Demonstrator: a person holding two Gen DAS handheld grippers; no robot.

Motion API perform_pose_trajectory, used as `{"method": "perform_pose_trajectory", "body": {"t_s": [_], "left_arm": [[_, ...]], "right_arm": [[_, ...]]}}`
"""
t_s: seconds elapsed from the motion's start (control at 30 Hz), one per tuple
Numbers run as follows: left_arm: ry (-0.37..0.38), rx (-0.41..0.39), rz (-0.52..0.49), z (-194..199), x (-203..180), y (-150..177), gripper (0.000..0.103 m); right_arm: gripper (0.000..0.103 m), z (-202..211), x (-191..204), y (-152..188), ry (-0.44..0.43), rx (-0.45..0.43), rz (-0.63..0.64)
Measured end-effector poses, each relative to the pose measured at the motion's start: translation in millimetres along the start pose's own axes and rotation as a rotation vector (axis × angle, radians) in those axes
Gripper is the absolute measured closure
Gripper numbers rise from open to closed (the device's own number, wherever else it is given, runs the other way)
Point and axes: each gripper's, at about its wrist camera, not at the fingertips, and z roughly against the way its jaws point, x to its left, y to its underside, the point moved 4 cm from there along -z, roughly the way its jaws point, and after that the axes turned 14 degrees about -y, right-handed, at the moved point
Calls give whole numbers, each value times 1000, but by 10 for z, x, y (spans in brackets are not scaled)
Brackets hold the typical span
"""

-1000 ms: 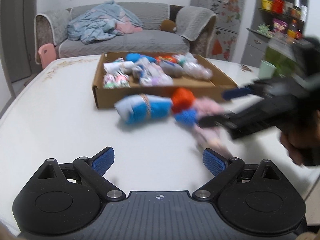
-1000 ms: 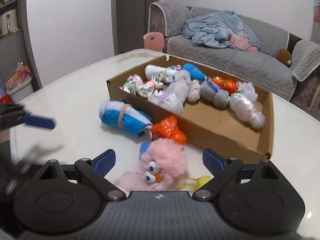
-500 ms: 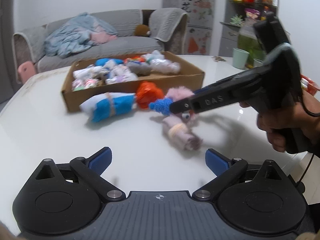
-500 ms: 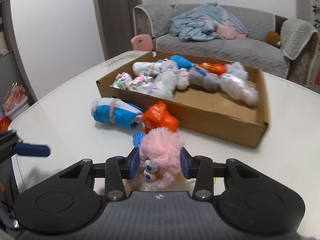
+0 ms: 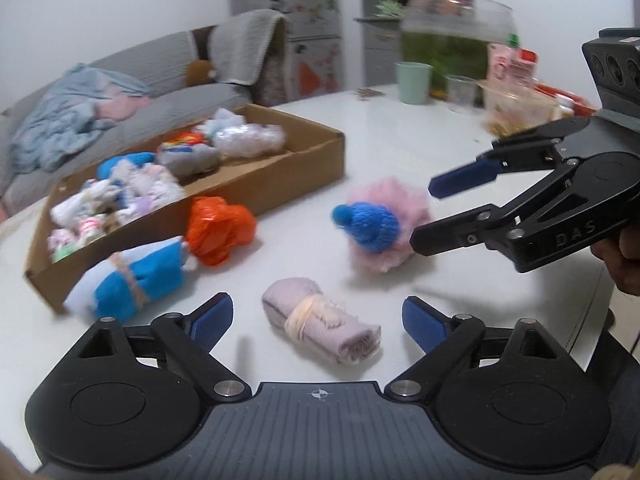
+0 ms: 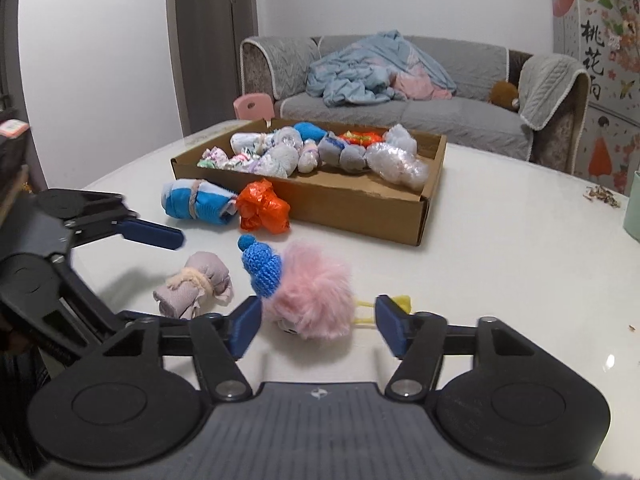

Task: Organize objects
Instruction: 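Move both tools back toward the remaining pink toy and bundles, then grasp the lilac towel roll with the left tool while the right tool grasps the pink fluffy toy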

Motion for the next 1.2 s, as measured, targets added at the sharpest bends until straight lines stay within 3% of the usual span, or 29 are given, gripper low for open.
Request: {"method": "perform_pose_trajectory", "body": {"t_s": [0.3,0.4,0.47,0.53,0.63,0.7,1.07,1.2], "left_arm": [[67,25,-9,-209,68,-1,7],[90,14,-20,-233,26,4,12],[116,11,7,-245,38,-1,20],[107,1,22,-244,59,-5,32],[102,-11,48,-223,102,13,42],[102,-16,58,-194,125,37,45],[65,-15,82,-6,234,199,47],[28,-19,83,46,253,256,40]], "right_arm": [[29,-202,-11,-60,-52,-4,24],[28,-286,19,-79,-57,9,51],[31,-333,24,-71,-56,25,59],[47,-371,23,-51,-73,42,51],[62,-393,20,-20,-71,56,49],[63,-381,23,2,-75,56,47],[67,-294,145,39,-106,68,68],[68,-257,124,97,-102,71,50]]}}
